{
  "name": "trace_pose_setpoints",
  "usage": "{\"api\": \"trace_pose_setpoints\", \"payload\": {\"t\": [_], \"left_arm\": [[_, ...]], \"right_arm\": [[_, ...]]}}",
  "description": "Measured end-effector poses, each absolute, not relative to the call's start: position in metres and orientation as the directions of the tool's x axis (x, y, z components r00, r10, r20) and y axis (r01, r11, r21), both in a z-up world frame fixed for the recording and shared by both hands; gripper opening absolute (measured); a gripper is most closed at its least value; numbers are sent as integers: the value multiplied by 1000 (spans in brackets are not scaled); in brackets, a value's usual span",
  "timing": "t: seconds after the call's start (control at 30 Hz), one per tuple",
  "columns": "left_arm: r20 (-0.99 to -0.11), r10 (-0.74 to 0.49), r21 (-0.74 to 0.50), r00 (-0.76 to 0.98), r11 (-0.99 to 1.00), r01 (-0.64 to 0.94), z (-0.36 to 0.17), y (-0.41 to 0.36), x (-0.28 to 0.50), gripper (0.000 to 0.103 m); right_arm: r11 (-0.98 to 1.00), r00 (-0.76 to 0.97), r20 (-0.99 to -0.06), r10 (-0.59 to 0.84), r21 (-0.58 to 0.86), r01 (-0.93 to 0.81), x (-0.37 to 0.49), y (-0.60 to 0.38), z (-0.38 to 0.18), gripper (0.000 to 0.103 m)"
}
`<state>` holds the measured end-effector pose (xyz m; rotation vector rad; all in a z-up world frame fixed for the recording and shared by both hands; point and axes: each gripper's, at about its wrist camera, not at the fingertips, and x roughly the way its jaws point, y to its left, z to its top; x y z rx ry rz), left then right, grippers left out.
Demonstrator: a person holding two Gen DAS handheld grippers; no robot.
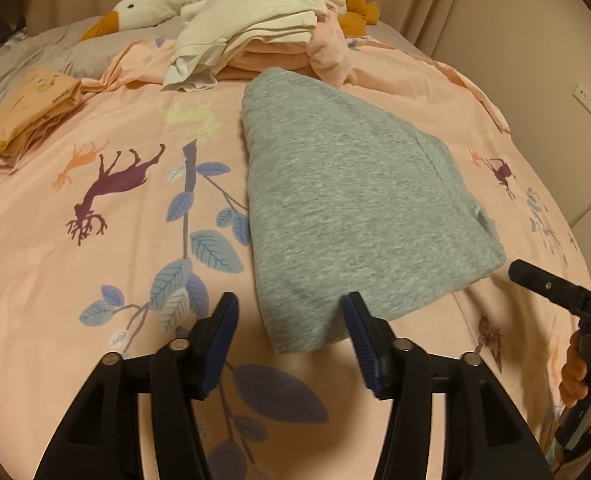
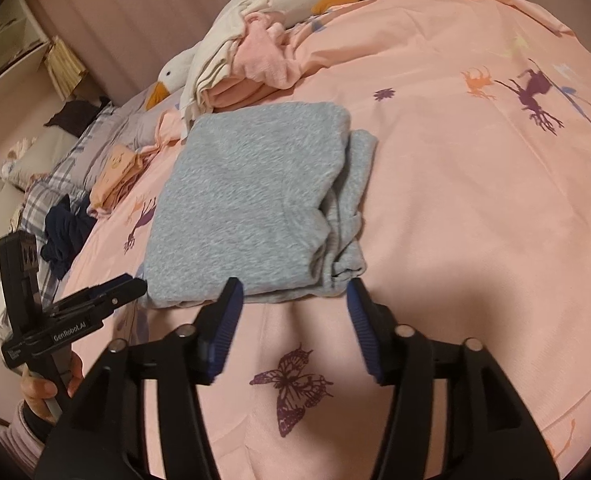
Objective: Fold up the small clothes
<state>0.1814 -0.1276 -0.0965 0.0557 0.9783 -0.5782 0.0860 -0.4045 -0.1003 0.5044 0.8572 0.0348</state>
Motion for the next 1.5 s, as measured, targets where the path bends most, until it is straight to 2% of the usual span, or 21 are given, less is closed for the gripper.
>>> {"api": "trace_pose_setpoints", "payload": {"t": [0.03,0.13,0.27,0.53,1.5], "left_arm": [[-794,-437,-211,422,850,483,-96,-127,182,63],[-792,-443,-224,420,851,476,-96,-125,184,64],[-797,-455,-250,397,847,468,-99,-125,188,64],[-793,-477,-290,379,843,453,-102,-124,194,64],[-786,-497,-316,368,834,452,-109,-134,210,74]], "right_arm": [[875,662,-711,235,452,175,86,-407,-101,59],[854,660,-709,250,483,195,85,-413,-104,61],[828,660,-702,269,518,213,85,-419,-107,71],[783,664,-675,321,583,215,88,-423,-111,72],[769,653,-671,350,604,208,104,-427,-125,72]]}}
